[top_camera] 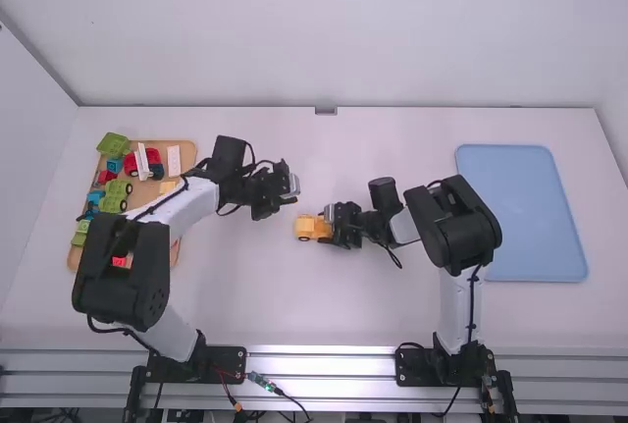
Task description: Assemble lego blocks to make yellow taxi
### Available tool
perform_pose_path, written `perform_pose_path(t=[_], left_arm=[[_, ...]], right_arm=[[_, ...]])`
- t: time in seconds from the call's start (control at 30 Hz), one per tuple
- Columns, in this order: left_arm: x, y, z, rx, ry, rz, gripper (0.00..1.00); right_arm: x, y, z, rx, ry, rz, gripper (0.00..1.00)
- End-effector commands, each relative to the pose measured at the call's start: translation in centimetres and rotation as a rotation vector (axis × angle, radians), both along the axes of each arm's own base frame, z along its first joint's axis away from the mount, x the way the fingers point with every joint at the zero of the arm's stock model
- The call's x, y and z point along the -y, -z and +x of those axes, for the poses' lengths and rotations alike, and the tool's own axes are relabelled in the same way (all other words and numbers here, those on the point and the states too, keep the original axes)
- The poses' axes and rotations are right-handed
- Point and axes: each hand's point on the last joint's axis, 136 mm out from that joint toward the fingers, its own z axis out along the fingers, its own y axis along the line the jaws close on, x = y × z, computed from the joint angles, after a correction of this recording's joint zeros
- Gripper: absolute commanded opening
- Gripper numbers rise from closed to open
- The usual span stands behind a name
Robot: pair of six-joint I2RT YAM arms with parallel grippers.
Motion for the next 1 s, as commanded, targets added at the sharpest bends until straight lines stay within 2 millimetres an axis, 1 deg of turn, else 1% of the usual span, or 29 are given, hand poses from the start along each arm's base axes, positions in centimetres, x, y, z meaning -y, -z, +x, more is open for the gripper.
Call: perform_pose_path(t=[0.0,0.03,0.07,0.1,0.13,0.23,0.27,0.3,0.33,0.37,0.4,0.43,0.47,0.5,0.53,0.57,0.6,0.67,0.73,0.8,0.83,0.87,0.9,0.93,0.97], left_arm=[[-3.0,1.0,2.1,-0.105,-0.274,0.071,0.27],[-4.0,1.3,2.9,-0.127,-0.370,0.090,0.70],[-5.4,1.5,4.0,-0.146,-0.505,0.112,0.94],[-5.5,1.5,4.1,-0.146,-0.517,0.113,0.95],[-6.0,1.4,4.8,-0.137,-0.570,0.117,0.99],[-7.6,0.3,6.7,-0.099,-0.710,0.087,0.99],[-8.9,-0.4,7.5,-0.086,-0.803,0.078,0.99],[-10.3,-1.0,8.2,-0.073,-0.901,0.074,0.99],[-12.0,-1.8,8.8,-0.067,-1.018,0.059,0.99],[-14.6,-2.9,9.4,-0.052,-1.176,0.040,0.99],[-16.2,-3.5,9.7,-0.042,-1.263,0.031,0.99],[-17.3,-4.0,9.9,-0.035,-1.311,0.025,0.99],[-18.8,-4.7,10.1,-0.029,-1.351,0.024,0.99],[-19.7,-5.1,10.2,-0.030,-1.370,0.021,0.99],[-21.3,-5.9,10.2,-0.048,-1.395,0.008,0.99],[-22.1,-6.3,10.2,-0.060,-1.408,0.001,0.99],[-23.9,-7.4,9.9,-0.105,-1.435,-0.026,0.99],[-25.9,-8.8,9.7,-0.165,-1.442,-0.072,0.99],[-27.2,-9.6,9.7,-0.201,-1.446,-0.107,0.99],[-29.3,-10.3,9.3,-0.235,-1.486,-0.119,0.99],[-29.5,-10.2,9.3,-0.237,-1.491,-0.116,0.99],[-30.2,-10.0,9.1,-0.245,-1.516,-0.095,0.99],[-30.8,-9.3,8.8,-0.261,-1.550,-0.052,0.99],[-31.1,-8.4,8.6,-0.283,-1.564,-0.020,0.99],[-31.1,-8.1,8.5,-0.292,-1.568,-0.010,0.99]], right_arm=[[1.2,2.2,-0.1,-0.014,0.055,-0.089,0.54],[1.3,2.3,0.0,-0.011,0.059,-0.095,0.55],[1.4,2.5,0.1,-0.009,0.065,-0.103,0.57],[1.4,2.5,0.1,-0.009,0.065,-0.104,0.57],[1.5,2.6,0.2,-0.007,0.073,-0.112,0.58],[1.5,2.6,0.2,-0.008,0.073,-0.113,0.58],[1.5,2.6,0.3,-0.008,0.073,-0.114,0.58],[1.5,2.6,0.3,-0.008,0.074,-0.115,0.63],[1.5,2.6,0.3,-0.007,0.073,-0.114,0.64],[1.5,2.6,0.3,-0.008,0.074,-0.114,0.71],[1.5,2.6,0.3,-0.008,0.075,-0.115,0.76],[1.5,2.6,0.3,-0.007,0.075,-0.117,0.79],[1.6,2.8,0.3,-0.008,0.081,-0.124,0.85],[1.7,2.9,0.4,-0.009,0.089,-0.133,0.99],[2.0,3.2,0.8,-0.022,0.119,-0.152,0.99],[2.2,3.3,1.0,-0.027,0.136,-0.162,0.99],[2.6,3.5,1.5,-0.049,0.190,-0.188,0.99],[3.0,3.4,2.1,-0.067,0.250,-0.208,0.99],[3.2,2.7,2.1,-0.051,0.261,-0.209,0.99],[3.3,0.8,1.9,-0.015,0.264,-0.190,0.99],[3.3,0.6,1.9,-0.012,0.265,-0.189,0.99],[3.4,-0.3,1.8,0.006,0.267,-0.180,0.99],[3.6,-1.7,1.6,0.025,0.282,-0.174,0.99],[4.0,-3.0,1.7,0.042,0.313,-0.173,0.99],[4.0,-3.2,1.7,0.044,0.320,-0.173,0.99]])
